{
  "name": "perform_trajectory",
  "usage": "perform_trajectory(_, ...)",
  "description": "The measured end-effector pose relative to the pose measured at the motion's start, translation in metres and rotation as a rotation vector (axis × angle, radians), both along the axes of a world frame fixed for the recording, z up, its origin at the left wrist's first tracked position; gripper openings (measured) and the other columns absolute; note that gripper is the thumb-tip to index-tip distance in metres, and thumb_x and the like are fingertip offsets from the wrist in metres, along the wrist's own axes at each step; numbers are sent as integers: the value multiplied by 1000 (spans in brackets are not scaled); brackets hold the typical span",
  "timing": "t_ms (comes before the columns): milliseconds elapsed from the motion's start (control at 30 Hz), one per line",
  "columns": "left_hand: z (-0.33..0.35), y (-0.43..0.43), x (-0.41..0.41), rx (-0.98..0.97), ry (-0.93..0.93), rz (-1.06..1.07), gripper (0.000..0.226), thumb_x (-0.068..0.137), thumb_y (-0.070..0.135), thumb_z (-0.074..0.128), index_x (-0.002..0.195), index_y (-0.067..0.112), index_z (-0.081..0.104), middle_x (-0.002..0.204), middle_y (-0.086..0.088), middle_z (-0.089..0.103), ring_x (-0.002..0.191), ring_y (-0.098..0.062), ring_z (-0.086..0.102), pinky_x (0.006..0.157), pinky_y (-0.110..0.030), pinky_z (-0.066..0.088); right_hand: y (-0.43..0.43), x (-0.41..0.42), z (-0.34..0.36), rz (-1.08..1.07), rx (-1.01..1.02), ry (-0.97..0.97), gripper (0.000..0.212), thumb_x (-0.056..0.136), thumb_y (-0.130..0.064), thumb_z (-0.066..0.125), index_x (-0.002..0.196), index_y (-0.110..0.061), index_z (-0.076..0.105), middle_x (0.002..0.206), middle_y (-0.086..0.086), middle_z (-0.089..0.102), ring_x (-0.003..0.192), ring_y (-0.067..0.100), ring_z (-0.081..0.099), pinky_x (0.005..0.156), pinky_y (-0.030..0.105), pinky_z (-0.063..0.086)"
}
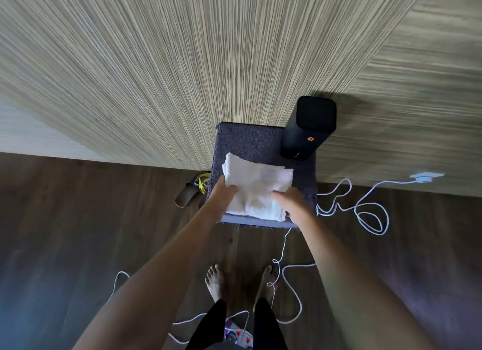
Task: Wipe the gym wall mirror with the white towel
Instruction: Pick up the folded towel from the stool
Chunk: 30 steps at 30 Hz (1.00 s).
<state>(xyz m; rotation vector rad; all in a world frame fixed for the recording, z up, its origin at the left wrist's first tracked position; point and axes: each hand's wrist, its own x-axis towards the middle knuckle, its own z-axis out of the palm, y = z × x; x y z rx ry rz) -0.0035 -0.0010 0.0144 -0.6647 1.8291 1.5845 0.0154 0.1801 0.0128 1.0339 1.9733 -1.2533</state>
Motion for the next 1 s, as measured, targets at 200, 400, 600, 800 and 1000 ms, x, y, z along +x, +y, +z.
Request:
perform_trajectory(200, 60, -18, -5, 290, 118, 91, 46, 84, -6, 62, 128, 7, 56, 109, -19, 67, 92, -35, 66, 75, -46, 60, 11, -4, 74, -222, -220, 152, 19, 87, -11, 53, 76, -13, 38, 48, -2, 23, 38, 12, 20, 51, 28, 17)
perform_trajectory(400, 182, -28, -23, 448, 453, 145, 23, 100, 16, 57, 121, 13, 62, 112, -14, 70, 95, -30, 70, 69, -44, 61, 0, -30, 202, -211, -369, 481, 20, 74, -7, 57, 69, -11, 38, 55, -4, 36, 46, 13, 30, 50, 26, 22)
perform_trajectory(600, 319, -61, -19, 366, 762, 289, 43, 87, 37, 67, 118, 8, 68, 112, -11, 73, 100, -26, 70, 75, -34, 61, -41, -51, 326, 66, -454, 871, 11, 94, -31, 66, 98, -21, 68, 94, -3, 74, 88, 16, 70, 74, 28, 55)
perform_trajectory(800, 385, -128, 27, 302, 924, 527, 24, 90, 30, 71, 96, 6, 72, 82, -2, 76, 72, -12, 70, 60, -21, 56, -111, -60, 387, 240, -709, 1010, 11, 99, -15, 60, 106, -14, 68, 99, -1, 77, 89, 13, 73, 79, 29, 57)
perform_trajectory(1000, 385, -208, 92, 200, 920, 770, 22, 98, 28, 60, 105, 10, 71, 96, -8, 77, 78, -18, 73, 62, -26, 58, -205, -53, 391, 474, -876, 874, 13, 100, -16, 58, 106, -11, 69, 87, -2, 77, 79, 14, 73, 67, 27, 58)
